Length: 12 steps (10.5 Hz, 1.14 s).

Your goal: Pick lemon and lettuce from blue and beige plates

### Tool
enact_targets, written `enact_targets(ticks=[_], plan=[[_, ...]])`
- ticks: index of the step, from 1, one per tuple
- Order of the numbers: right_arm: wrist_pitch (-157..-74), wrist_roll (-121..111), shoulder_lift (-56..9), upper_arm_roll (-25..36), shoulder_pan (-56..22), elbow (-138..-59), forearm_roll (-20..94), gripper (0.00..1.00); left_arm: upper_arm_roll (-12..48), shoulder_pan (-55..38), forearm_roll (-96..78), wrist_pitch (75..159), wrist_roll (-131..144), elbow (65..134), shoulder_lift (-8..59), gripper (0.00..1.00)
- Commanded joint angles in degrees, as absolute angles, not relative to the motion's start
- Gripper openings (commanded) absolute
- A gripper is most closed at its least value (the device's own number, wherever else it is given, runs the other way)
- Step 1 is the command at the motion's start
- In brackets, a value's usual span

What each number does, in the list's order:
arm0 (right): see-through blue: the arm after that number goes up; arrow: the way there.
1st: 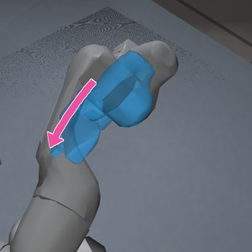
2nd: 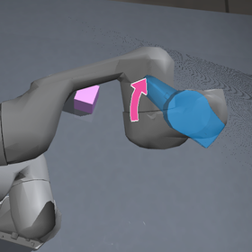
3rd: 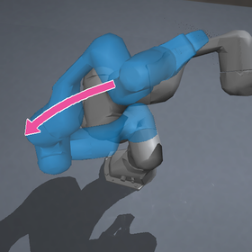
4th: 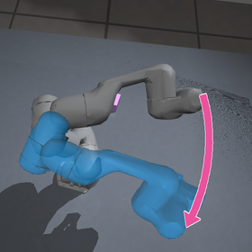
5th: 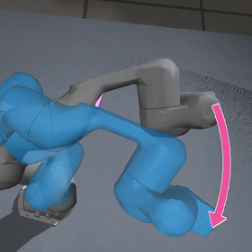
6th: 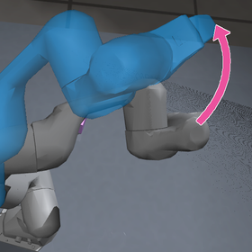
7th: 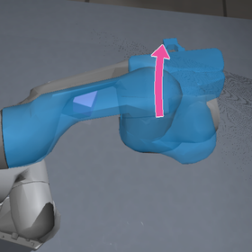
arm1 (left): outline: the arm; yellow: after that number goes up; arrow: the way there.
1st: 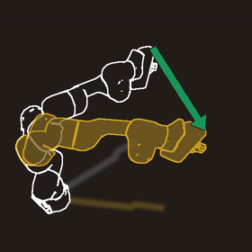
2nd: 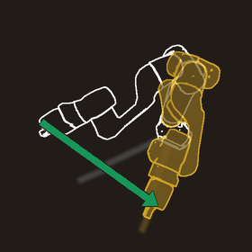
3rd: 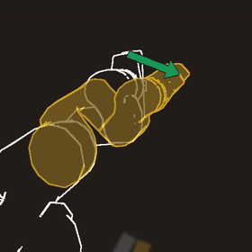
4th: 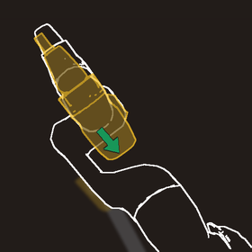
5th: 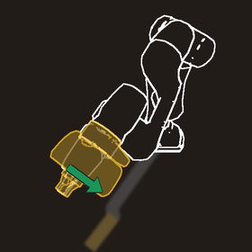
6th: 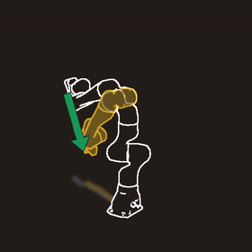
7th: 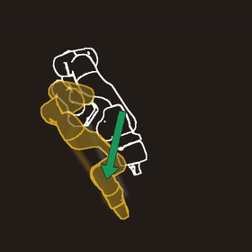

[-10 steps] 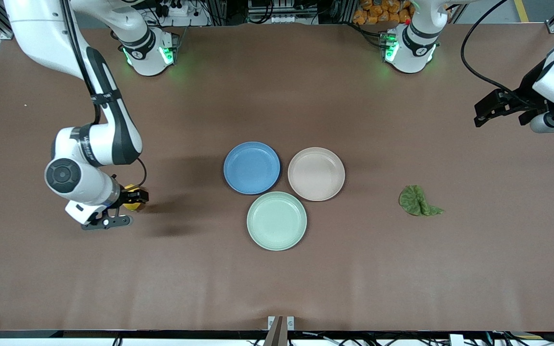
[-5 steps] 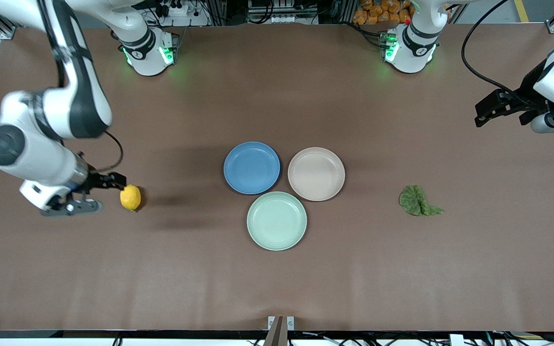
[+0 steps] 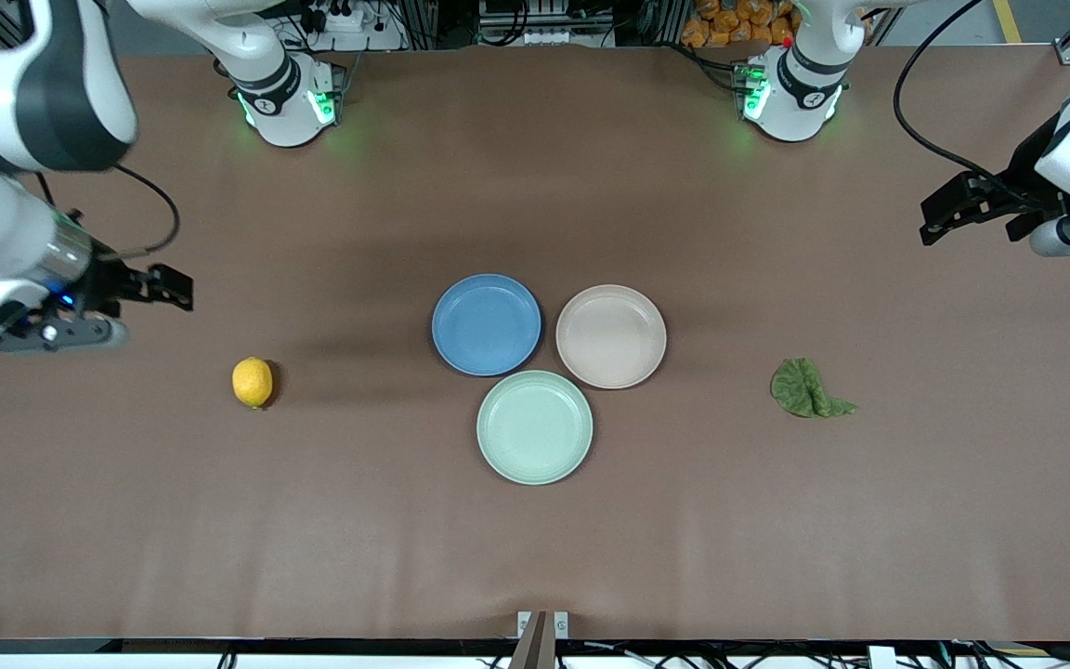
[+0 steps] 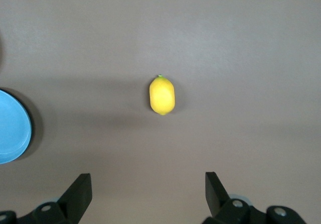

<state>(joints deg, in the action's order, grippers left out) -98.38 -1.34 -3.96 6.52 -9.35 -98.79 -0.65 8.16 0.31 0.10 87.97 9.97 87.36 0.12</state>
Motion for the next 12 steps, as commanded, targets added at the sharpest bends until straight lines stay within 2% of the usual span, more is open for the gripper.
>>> enact_targets(ticks=[1, 7, 12], plan=[[-94.77, -1.14, -0.71, 3.44, -5.28, -98.71, 0.18, 1.0, 8.17, 0.88, -0.62, 87.45, 8.0, 87.8, -0.79, 1.0], [-87.2, -1.14, 2.38, 3.69, -3.43, -92.21, -0.09, 1.0, 8.26, 0.79, -0.26, 87.45, 7.73, 87.8, -0.35, 1.0], [-86.75, -1.32, 2.02, 6.23, -3.51, -89.83, 0.0, 1.0, 8.26, 0.88, 0.97, 87.54, 7.73, 87.8, -0.18, 1.0]])
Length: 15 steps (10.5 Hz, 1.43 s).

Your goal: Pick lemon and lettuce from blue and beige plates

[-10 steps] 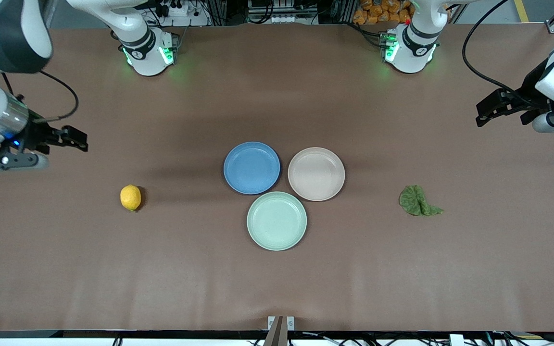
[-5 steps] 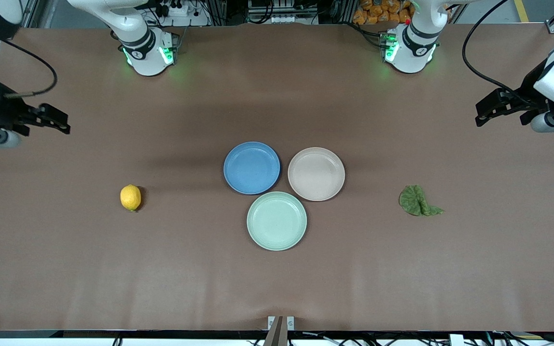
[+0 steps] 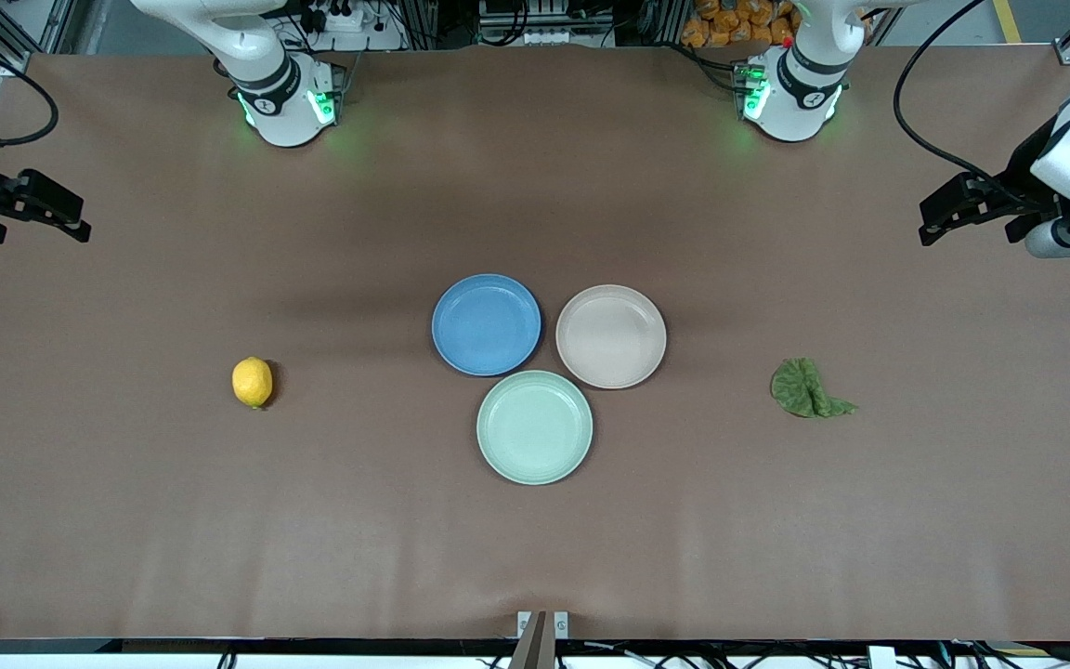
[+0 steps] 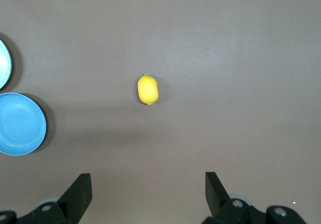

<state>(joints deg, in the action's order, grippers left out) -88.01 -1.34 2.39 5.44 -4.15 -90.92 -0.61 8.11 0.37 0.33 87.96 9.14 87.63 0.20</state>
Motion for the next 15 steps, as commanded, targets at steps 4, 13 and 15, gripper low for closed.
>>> enact_targets(ticks=[4, 13, 15], plan=[[-85.78, -1.32, 0.97, 7.82, -4.22, -87.98, 0.18, 1.0, 8.17, 0.88, 0.7, 87.54, 7.65, 86.92, 0.0, 1.0], [-83.94, -1.23, 0.44, 7.82, -5.36, -87.45, 0.17, 1.0, 8.09, 0.88, 0.62, 87.54, 7.73, 86.66, 0.0, 1.0], [-83.94, -1.23, 0.35, 7.73, -5.36, -87.36, 0.18, 1.0, 8.0, 0.88, 0.53, 87.54, 7.73, 86.66, -0.09, 1.0]])
